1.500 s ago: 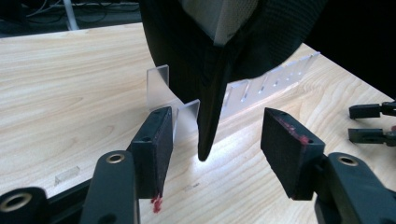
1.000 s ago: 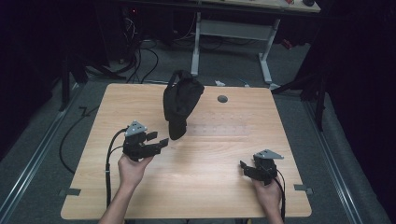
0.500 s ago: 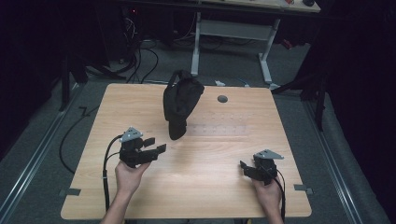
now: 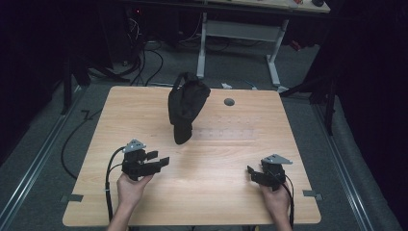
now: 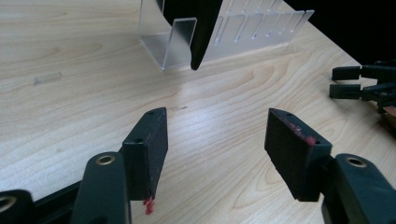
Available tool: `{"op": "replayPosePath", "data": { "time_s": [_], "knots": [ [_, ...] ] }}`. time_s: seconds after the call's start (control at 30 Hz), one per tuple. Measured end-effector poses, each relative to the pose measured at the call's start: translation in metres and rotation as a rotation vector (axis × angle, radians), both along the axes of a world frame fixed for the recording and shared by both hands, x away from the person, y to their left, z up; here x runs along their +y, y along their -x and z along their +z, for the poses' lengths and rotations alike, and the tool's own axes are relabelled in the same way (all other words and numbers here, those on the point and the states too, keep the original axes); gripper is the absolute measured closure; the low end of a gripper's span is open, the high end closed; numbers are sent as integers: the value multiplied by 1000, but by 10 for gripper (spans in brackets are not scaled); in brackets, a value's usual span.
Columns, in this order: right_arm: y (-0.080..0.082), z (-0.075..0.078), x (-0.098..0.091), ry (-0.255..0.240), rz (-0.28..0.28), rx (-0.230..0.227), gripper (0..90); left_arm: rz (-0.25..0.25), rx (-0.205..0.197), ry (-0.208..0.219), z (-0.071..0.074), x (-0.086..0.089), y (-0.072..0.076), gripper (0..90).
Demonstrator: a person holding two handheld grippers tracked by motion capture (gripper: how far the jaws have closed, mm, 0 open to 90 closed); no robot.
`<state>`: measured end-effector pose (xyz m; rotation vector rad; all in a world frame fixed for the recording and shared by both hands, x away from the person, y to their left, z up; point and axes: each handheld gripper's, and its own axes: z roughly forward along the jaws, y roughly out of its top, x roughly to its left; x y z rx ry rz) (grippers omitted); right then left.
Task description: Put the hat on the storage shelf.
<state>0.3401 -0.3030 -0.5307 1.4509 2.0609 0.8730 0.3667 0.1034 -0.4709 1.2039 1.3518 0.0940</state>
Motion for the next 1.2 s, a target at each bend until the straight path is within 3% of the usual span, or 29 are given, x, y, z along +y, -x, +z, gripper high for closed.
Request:
{"op": "replayPosePath", "data": {
  "time_s": [0.37,0.57,0.7,0.87,0.93,1.03,1.2],
  "knots": [
    [0,0,0,0,0,0,350,34,27,-47,-18,4,4,384],
    [0,0,0,0,0,0,350,66,25,-90,-35,6,6,388],
    [0,0,0,0,0,0,350,85,24,-147,-49,6,6,391],
    [0,0,0,0,0,0,350,113,9,-234,-66,3,6,390],
    [0,0,0,0,-1,0,350,110,-44,-265,-71,1,9,382],
    [0,0,0,1,0,0,350,96,-88,-324,-75,-4,12,359],
    [0,0,0,1,1,0,350,92,-90,-324,-75,-5,12,347]
  ]
}}
